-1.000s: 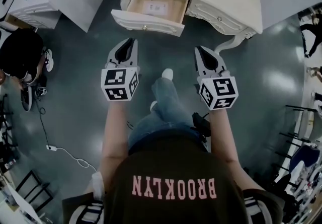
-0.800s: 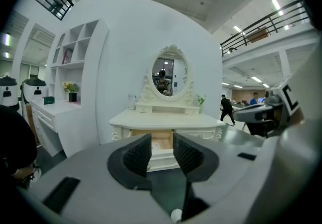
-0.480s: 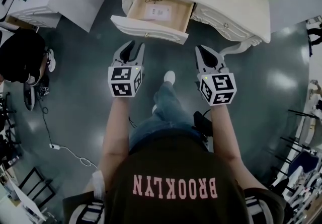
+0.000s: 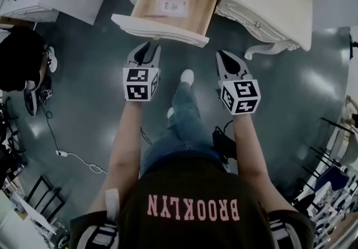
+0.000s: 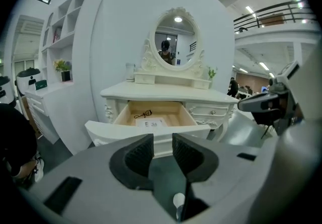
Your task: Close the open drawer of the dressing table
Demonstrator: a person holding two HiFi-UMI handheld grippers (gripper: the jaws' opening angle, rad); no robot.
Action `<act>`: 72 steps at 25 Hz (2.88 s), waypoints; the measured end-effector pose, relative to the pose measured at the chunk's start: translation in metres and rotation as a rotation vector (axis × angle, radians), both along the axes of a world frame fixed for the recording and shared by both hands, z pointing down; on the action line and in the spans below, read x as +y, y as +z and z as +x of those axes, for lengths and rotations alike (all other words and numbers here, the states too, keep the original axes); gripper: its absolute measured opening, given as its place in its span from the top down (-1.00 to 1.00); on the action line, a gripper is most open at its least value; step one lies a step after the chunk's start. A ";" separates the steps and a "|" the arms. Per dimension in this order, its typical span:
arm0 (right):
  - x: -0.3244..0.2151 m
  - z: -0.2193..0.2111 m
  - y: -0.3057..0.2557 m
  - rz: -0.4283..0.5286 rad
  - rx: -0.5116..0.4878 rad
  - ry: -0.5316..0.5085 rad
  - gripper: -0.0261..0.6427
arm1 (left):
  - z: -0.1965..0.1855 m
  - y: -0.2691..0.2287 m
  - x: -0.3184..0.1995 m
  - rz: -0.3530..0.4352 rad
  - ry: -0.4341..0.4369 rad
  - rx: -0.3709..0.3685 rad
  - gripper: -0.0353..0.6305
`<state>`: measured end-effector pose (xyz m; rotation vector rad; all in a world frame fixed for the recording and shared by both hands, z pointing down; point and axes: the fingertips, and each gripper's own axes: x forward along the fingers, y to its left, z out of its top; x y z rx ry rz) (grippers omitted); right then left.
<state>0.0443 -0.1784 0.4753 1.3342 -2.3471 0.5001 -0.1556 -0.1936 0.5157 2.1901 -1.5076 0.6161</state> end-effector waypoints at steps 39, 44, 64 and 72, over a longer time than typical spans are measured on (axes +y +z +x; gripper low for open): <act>-0.085 0.034 0.063 -0.150 -0.038 0.085 0.93 | -0.001 0.113 -0.097 -0.193 -0.087 -0.126 0.56; -0.096 0.037 0.060 -0.157 -0.051 0.089 0.93 | 0.002 0.113 -0.113 -0.175 -0.074 -0.147 0.56; -0.138 0.042 0.045 -0.137 -0.054 0.066 0.94 | 0.014 0.135 -0.149 -0.245 -0.020 -0.200 0.53; -0.148 0.050 0.045 -0.137 -0.049 0.063 0.93 | 0.021 0.134 -0.176 -0.235 -0.014 -0.195 0.53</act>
